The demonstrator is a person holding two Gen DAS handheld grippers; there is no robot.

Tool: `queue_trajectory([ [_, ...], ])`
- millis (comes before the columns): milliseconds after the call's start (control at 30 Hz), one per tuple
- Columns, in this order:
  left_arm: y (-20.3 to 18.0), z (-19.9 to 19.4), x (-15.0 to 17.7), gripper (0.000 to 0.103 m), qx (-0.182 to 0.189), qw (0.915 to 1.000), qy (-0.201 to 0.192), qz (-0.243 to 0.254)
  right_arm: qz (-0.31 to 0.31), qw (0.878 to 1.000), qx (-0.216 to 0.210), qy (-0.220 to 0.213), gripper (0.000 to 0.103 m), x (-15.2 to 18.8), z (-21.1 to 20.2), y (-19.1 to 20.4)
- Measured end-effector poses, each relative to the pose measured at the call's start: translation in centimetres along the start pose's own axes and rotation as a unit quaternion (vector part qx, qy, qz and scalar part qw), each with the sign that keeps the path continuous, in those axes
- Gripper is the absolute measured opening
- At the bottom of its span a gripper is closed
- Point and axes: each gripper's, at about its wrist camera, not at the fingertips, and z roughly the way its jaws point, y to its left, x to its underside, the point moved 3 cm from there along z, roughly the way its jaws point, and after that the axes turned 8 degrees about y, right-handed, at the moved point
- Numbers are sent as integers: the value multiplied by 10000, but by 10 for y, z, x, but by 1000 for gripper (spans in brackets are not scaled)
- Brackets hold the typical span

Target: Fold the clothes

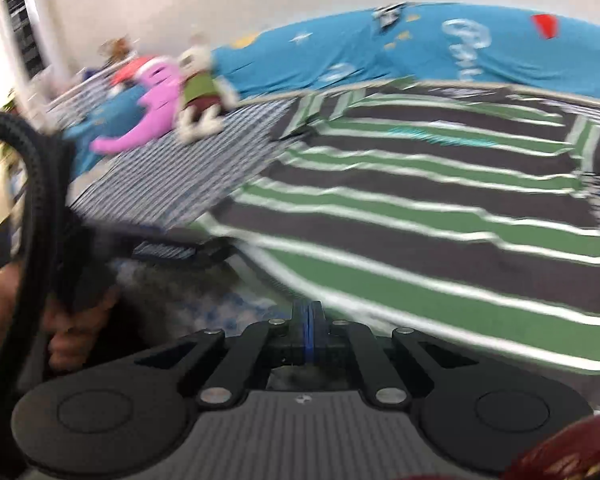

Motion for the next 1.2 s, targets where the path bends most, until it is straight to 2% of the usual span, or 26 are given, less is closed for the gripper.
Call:
queue_trajectory([
  [167, -2, 0, 2, 103, -8, 10000, 31, 91, -215, 9986, 13, 492, 4, 9, 17, 9],
  [233, -3, 0, 3, 103, 1, 9999, 36, 106, -131, 9977, 203, 635, 4, 12, 24, 4],
  [467, -3, 0, 4, 103, 41, 9999, 27, 143, 392, 9972, 563, 310, 4, 6, 18, -19],
  [933, 4, 14, -4, 103, -28, 9999, 68, -132, 938, 9931, 700, -77, 3, -12, 22, -41],
  [1067, 8, 18, -10, 103, -97, 9997, 24, -241, 1258, 9902, 589, -148, 3, -15, 21, -47],
  [1200, 12, 22, -13, 103, -67, 9992, 48, -392, 897, 9926, 806, -157, 3, -15, 21, -38],
])
